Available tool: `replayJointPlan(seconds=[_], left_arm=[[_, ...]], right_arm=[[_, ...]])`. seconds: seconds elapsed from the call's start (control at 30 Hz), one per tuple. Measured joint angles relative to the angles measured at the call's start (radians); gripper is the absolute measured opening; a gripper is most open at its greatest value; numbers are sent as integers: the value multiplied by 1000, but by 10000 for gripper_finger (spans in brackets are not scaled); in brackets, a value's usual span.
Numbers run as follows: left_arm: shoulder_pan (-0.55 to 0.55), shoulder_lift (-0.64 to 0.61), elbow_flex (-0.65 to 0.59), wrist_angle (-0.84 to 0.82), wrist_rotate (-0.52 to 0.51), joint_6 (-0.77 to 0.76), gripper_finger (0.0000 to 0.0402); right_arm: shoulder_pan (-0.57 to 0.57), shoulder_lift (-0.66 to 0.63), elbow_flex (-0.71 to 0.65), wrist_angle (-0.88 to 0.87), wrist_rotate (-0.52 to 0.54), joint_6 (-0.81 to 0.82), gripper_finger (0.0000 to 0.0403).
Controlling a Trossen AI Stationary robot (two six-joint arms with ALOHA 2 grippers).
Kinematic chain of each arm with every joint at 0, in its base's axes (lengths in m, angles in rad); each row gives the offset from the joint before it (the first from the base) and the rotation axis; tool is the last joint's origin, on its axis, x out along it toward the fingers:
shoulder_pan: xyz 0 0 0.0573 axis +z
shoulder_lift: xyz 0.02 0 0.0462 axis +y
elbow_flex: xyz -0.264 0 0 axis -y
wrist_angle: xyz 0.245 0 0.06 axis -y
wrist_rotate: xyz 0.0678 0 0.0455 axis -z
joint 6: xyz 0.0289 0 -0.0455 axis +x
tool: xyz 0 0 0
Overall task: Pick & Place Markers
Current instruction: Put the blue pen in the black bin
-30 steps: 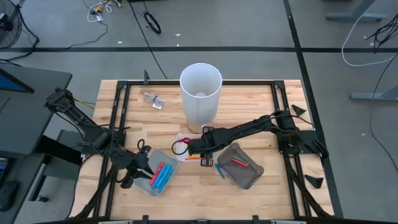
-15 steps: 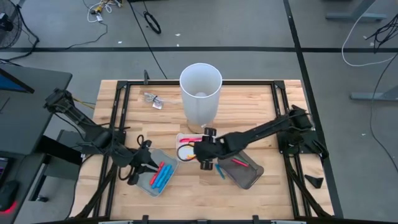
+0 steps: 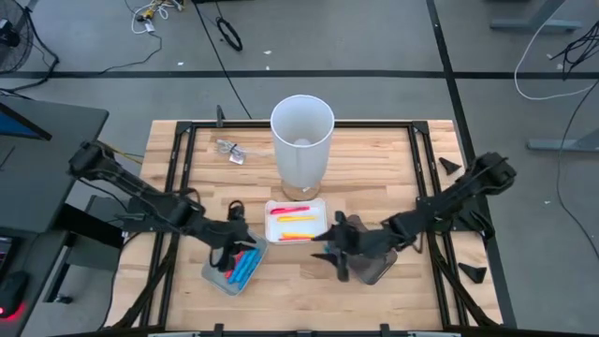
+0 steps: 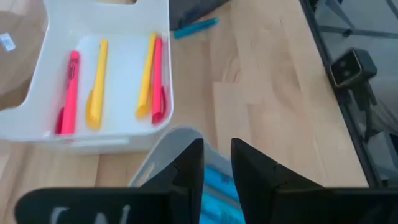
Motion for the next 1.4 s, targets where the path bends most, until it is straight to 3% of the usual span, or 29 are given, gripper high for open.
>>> replayJointPlan(seconds=[0.33, 0.5, 0.77, 0.9, 1.23, 1.4], left_arm=[[57, 152, 0, 176, 31, 49, 157], [57, 267, 108, 183, 29, 117, 167], [65, 536, 437, -1, -1, 236, 166], [72, 646, 570, -56, 1, 259, 166], [76, 844, 791, -89, 5, 362, 166], [100, 926, 872, -85, 33, 327, 165]], right_arm=[[184, -40, -196, 531, 0, -5, 200], [271, -40, -242, 692, -1, -5, 200], [395, -40, -256, 825, 8, -69, 200], [460, -40, -256, 868, 85, -126, 200], [615, -43, -257, 901, 184, -206, 200], [668, -43, -257, 938, 186, -250, 200]])
